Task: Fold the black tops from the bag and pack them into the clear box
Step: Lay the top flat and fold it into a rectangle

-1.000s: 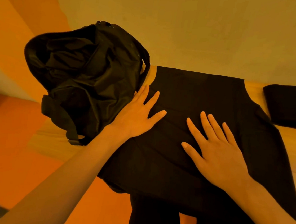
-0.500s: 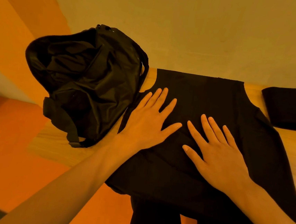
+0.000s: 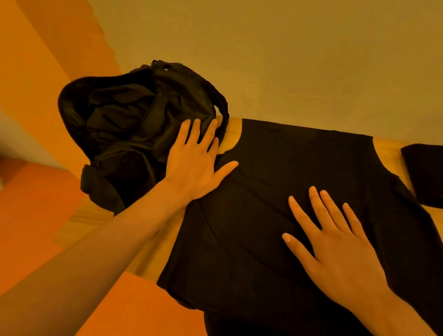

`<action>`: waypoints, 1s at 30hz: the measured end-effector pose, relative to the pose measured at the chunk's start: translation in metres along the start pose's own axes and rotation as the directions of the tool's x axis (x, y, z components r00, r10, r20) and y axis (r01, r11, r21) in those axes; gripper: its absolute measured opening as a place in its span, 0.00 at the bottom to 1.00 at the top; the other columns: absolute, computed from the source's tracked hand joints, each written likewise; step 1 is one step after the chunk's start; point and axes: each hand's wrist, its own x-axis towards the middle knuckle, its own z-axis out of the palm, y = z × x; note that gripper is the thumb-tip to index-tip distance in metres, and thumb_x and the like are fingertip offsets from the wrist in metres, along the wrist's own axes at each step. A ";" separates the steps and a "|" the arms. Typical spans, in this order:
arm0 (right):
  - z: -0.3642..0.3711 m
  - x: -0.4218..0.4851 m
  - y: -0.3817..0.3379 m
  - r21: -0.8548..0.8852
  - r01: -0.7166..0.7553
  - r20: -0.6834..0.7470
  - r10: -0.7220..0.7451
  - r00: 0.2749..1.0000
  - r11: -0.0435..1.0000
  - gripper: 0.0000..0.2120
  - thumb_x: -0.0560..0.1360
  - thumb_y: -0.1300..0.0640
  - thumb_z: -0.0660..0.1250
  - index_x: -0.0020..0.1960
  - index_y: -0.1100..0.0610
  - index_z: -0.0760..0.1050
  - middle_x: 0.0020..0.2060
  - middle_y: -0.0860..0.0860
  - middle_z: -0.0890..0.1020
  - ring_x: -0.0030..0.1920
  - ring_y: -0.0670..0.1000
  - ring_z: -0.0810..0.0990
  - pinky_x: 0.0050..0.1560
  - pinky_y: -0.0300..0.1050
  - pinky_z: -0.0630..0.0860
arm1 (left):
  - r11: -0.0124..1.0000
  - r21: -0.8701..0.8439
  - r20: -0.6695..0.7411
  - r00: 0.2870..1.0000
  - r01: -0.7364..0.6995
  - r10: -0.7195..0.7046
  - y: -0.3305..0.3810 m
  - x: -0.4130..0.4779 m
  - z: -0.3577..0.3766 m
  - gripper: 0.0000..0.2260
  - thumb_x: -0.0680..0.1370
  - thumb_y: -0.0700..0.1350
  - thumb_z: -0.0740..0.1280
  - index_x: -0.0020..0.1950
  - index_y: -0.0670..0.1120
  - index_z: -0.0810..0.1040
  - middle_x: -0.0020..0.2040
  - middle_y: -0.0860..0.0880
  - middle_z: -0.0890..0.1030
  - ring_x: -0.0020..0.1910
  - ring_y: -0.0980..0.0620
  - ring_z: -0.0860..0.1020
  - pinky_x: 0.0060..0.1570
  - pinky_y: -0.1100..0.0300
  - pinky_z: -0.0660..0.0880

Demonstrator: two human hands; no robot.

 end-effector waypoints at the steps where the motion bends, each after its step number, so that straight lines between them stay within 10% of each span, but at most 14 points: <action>1: 0.000 0.000 0.000 -0.001 0.000 0.001 0.000 1.000 1.000 0.35 0.77 0.28 0.30 0.81 0.40 0.41 0.81 0.51 0.45 0.81 0.53 0.41 0.80 0.58 0.48 | 1.000 -0.016 0.010 1.000 0.026 -0.026 0.001 0.002 0.002 0.44 0.78 0.71 0.32 0.78 0.48 0.69 0.82 0.44 0.59 0.80 0.36 0.57 0.78 0.39 0.49; 14: -0.001 -0.002 -0.001 0.004 -0.003 0.011 0.003 1.000 1.000 0.35 0.77 0.29 0.29 0.81 0.40 0.42 0.81 0.52 0.46 0.81 0.53 0.41 0.80 0.57 0.46 | 0.992 -0.048 0.135 0.985 0.117 -0.110 -0.001 0.010 0.000 0.49 0.73 0.74 0.28 0.80 0.49 0.64 0.83 0.46 0.53 0.81 0.37 0.52 0.78 0.41 0.47; 20: -0.015 -0.009 0.003 0.039 -0.029 -0.077 0.032 0.997 0.999 0.36 0.77 0.29 0.28 0.81 0.41 0.42 0.80 0.52 0.45 0.81 0.53 0.40 0.79 0.55 0.39 | 0.948 -0.310 -0.084 0.995 -0.069 0.045 0.011 -0.015 -0.017 0.40 0.81 0.71 0.38 0.82 0.46 0.59 0.83 0.42 0.50 0.82 0.43 0.46 0.81 0.46 0.45; 30: 0.004 -0.028 -0.003 0.006 -0.200 -0.028 0.200 0.979 0.980 0.36 0.76 0.30 0.30 0.80 0.43 0.43 0.81 0.57 0.49 0.81 0.57 0.45 0.80 0.59 0.47 | 0.882 -0.457 0.195 0.980 0.119 -0.031 0.063 -0.088 -0.004 0.40 0.73 0.73 0.32 0.82 0.58 0.38 0.82 0.43 0.36 0.81 0.47 0.35 0.80 0.50 0.39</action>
